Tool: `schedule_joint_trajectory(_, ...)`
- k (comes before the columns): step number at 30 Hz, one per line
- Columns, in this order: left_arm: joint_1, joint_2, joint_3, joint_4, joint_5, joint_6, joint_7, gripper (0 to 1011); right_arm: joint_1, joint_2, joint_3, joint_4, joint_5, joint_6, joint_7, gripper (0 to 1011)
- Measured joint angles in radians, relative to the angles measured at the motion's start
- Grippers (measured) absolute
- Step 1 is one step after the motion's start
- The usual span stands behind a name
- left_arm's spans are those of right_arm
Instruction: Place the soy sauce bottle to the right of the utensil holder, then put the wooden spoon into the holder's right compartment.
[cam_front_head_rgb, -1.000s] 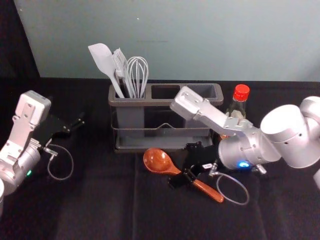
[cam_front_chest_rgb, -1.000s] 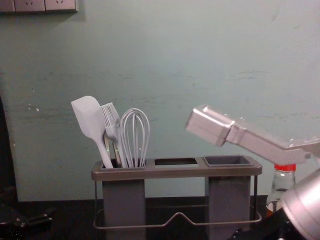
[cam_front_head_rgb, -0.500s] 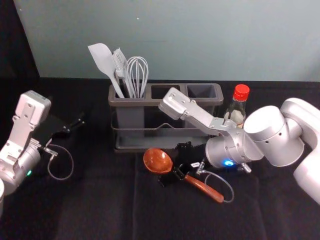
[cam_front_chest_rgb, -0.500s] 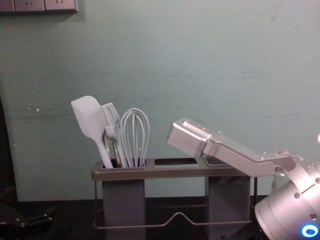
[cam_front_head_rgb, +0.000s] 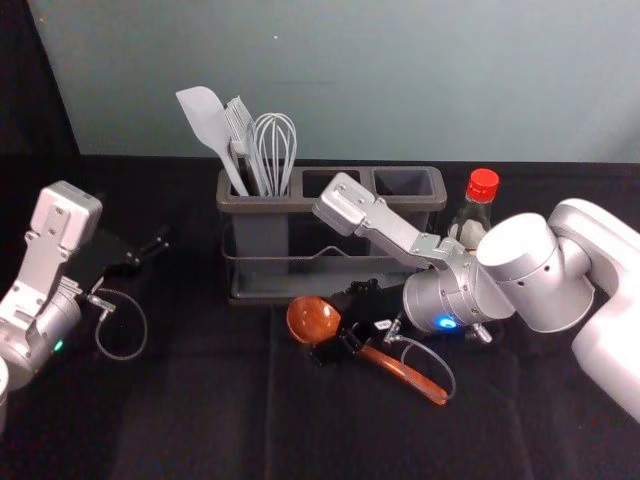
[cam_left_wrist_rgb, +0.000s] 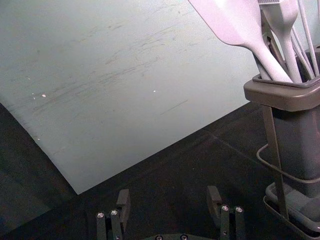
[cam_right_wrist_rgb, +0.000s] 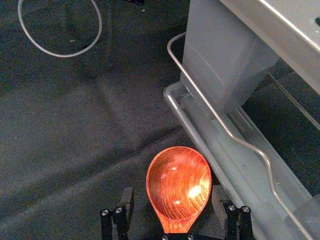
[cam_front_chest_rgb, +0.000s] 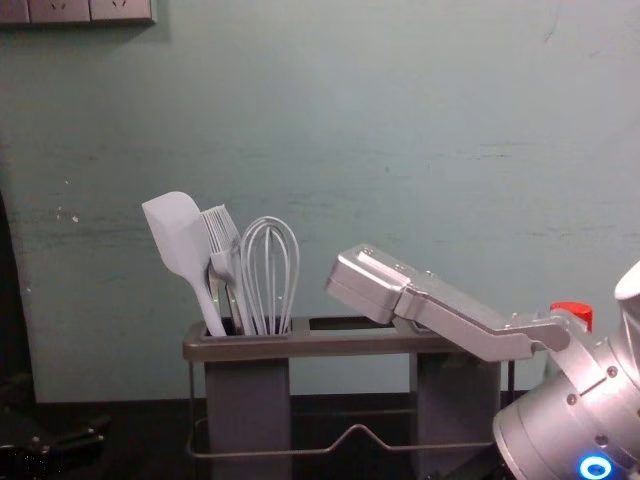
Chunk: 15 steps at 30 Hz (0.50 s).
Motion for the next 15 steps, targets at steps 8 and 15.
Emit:
schedule_joint_trajectory(8, 0.000, 0.000, 0.000, 0.000, 0.000, 0.000, 0.000, 1005, -0.012, -0.019, 0.016, 0.017, 0.000, -0.010, -0.014, 1002)
schedule_joint_trajectory(15, 0.000, 0.000, 0.000, 0.000, 0.000, 0.000, 0.000, 1005, -0.023, -0.029, 0.028, 0.020, 0.002, -0.015, -0.022, 1002)
